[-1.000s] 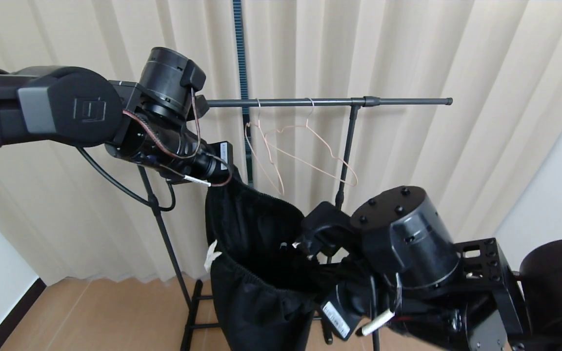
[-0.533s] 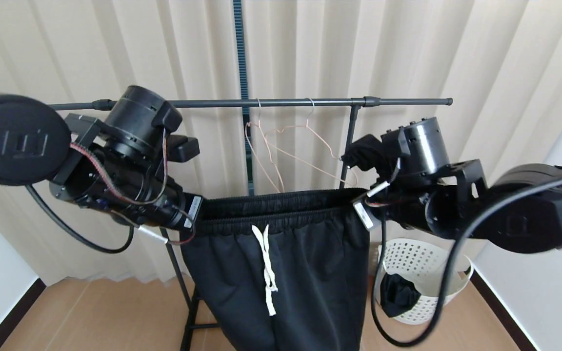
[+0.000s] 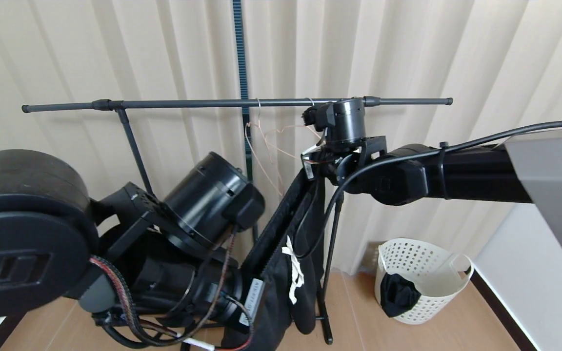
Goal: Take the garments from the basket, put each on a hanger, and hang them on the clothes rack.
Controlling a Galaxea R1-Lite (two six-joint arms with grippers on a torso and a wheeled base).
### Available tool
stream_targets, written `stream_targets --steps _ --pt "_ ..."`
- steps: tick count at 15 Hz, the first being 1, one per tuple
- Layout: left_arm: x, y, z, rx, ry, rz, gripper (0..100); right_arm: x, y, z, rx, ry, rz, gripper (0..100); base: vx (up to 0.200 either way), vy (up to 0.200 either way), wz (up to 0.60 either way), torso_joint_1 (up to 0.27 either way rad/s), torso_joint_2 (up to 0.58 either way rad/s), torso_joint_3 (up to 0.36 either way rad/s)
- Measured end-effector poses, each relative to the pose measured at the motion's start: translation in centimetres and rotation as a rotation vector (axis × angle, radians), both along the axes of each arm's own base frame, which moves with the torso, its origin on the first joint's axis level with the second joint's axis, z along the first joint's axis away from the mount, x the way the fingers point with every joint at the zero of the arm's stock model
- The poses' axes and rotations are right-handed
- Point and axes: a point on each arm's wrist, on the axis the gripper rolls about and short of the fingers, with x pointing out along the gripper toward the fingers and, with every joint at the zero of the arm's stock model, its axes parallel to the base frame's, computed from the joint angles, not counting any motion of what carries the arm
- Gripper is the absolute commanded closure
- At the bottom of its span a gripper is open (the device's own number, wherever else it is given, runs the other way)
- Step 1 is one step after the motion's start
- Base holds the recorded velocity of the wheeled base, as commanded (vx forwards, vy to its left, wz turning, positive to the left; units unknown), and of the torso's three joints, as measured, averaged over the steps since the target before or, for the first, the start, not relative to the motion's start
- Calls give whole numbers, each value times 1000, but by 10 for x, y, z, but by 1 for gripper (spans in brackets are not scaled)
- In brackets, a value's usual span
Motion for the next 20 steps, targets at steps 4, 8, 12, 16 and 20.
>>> stream_targets --steps 4,8,12,16,20 --pt "-1 -33 2 -53 11 26 100 -2 15 -15 48 38 5 100 0 0 0 0 0 0" --pt "17 -8 -3 16 -20 153 100 -11 -24 -10 45 88 -47 100 0 0 0 0 0 0" --pt "51 26 2 1 -60 314 100 -44 -71 -13 38 168 -116 100 0 0 0 0 0 0" --pt "89 33 20 -45 -134 398 100 -74 -93 1 -20 170 -90 0 0 0 0 0 0 0" --pt "113 23 30 -73 -192 426 100 -87 -101 1 -115 191 -45 0 0 0 0 0 0 0"
